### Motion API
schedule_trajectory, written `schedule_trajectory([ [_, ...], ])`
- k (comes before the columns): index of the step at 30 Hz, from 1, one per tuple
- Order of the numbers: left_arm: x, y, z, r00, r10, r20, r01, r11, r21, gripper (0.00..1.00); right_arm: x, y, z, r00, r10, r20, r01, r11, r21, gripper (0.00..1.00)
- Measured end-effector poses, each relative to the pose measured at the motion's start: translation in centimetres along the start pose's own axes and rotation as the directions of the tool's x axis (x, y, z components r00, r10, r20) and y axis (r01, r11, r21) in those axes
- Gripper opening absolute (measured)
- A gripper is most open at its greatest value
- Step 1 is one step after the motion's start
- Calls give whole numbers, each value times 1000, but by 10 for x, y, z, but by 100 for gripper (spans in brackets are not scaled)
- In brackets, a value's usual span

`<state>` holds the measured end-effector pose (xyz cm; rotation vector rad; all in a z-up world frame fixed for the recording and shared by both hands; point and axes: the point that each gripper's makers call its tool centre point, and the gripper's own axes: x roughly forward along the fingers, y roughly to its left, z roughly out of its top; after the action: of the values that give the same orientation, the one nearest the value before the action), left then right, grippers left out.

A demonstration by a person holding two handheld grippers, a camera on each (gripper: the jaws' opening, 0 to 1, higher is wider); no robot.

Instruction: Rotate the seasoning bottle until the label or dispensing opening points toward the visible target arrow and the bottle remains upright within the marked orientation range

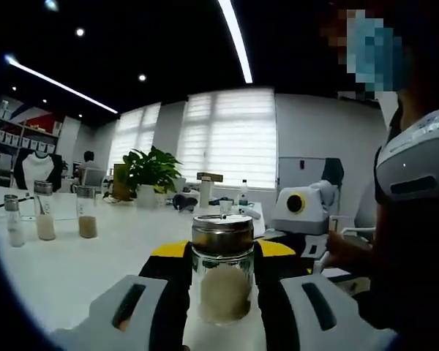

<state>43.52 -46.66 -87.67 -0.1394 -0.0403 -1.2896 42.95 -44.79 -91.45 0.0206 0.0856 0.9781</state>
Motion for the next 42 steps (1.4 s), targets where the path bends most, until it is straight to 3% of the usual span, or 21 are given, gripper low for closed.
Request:
schedule_trajectory([
  [15,4,-20,4,996,-85,-6,86,996,40,35,0,4,8,999,24,30,-24,1000,-6,40],
  [32,0,-26,3,990,-140,-24,141,990,29,35,4,17,8,996,72,44,-72,997,-9,35],
  [42,0,-26,2,989,-140,-40,141,989,45,35,4,21,7,995,81,56,-81,997,-8,32],
])
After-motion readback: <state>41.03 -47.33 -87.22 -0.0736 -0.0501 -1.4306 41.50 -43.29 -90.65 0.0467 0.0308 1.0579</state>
